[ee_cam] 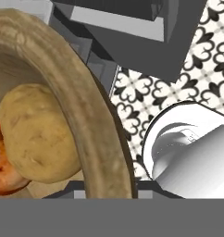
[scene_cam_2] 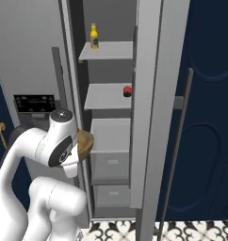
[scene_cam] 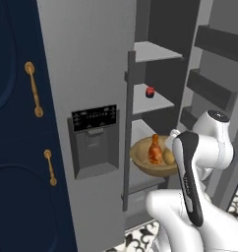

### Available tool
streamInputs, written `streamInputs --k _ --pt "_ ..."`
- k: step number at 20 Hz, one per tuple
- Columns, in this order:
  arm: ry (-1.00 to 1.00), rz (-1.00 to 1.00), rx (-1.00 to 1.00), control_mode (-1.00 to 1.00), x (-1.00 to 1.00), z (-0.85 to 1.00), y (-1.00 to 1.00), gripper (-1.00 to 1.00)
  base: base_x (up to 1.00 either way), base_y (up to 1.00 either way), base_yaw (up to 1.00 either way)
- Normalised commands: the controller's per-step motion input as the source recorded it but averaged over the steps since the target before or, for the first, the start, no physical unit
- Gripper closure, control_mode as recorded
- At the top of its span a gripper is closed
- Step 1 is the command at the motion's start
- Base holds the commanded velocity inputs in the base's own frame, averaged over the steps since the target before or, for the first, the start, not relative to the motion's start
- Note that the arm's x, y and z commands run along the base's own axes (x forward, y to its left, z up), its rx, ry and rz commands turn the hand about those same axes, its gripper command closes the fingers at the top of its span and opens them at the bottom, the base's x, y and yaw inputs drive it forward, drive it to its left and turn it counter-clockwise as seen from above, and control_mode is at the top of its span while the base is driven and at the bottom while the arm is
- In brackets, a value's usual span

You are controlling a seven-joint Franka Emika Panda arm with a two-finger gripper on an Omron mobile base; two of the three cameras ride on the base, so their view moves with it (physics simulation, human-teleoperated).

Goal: Pick the chicken drumstick and potato from their plates and place them in the bowl. Then put the bowl in the fridge.

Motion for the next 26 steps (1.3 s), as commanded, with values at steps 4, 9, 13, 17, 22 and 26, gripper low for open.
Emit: streamInputs --k 4,9,13,17,22,26 --pt "0.00 0.00 0.00 1.00 0.00 0.00 0.00 1.00 0.00 -0.03 -0.07" --pt "0.00 0.00 0.00 1.00 0.00 0.00 0.00 1.00 0.00 0.00 0.00" --pt "0.00 0.00 0.00 1.00 0.00 0.00 0.00 1.00 0.00 0.00 0.00" --pt "-0.02 -0.16 0.00 -1.00 0.14 0.01 -0.08 1.00 0.00 -0.01 0.00" --pt "-0.04 -0.44 0.01 -1.00 0.53 0.23 -0.11 1.00 0.00 0.00 0.00" --pt "-0.01 -0.20 0.04 -1.00 0.88 0.42 -0.05 1.00 0.00 0.00 0.00"
